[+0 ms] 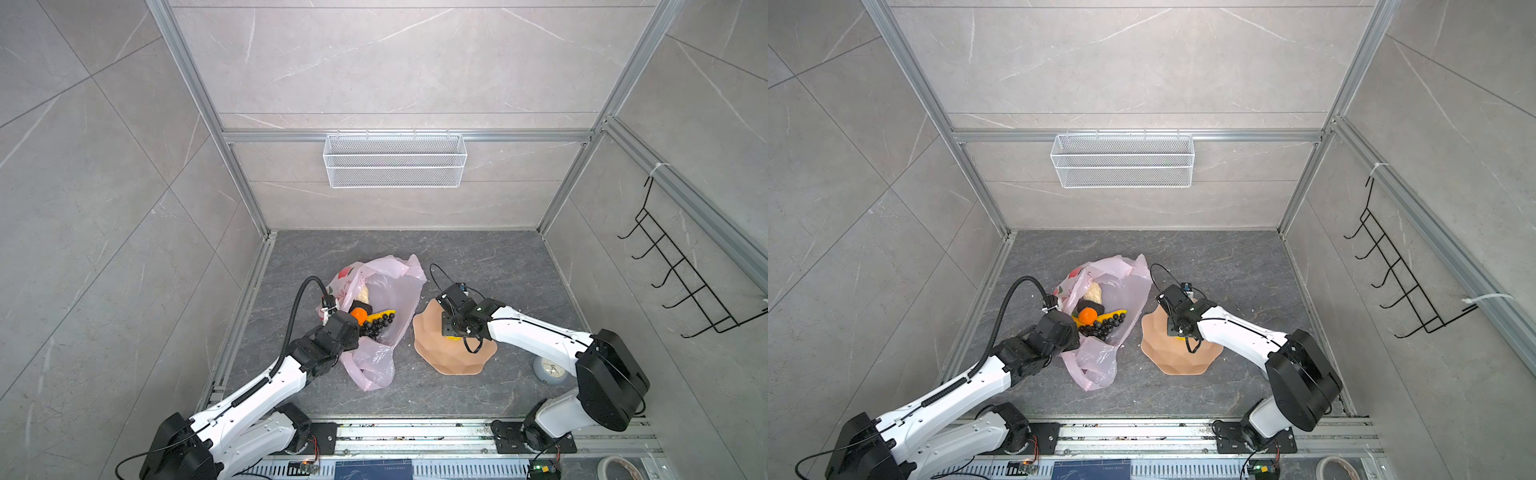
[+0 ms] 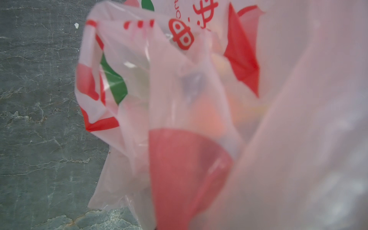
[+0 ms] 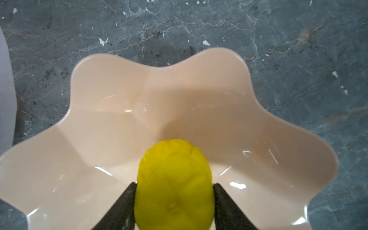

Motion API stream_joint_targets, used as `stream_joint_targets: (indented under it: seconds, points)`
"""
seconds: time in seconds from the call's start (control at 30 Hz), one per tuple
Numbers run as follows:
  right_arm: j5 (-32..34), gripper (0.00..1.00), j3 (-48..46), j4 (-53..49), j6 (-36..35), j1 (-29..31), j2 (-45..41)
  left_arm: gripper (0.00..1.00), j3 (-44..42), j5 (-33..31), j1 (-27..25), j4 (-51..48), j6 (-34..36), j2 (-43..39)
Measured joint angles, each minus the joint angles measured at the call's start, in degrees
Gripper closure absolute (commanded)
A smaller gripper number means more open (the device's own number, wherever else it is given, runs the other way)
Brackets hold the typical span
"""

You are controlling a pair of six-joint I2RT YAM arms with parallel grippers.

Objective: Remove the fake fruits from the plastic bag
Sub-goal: 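Move the lemon over the peach bowl and open the right gripper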

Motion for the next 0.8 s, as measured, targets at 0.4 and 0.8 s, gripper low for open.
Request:
stream_joint_targets:
  seconds: [0.4, 0.8]
  points:
    - [0.22, 0.27, -1.01, 2.51, 0.2, -0.37, 0.9, 1.0, -0.17, -0.07, 0.26, -0.17, 0.0, -0.15]
    - [0.15, 0.29, -0.28, -0.94, 0.28, 0.85, -5.62, 1.0, -1.31, -2.54, 0.31, -0.15, -0.28, -1.27]
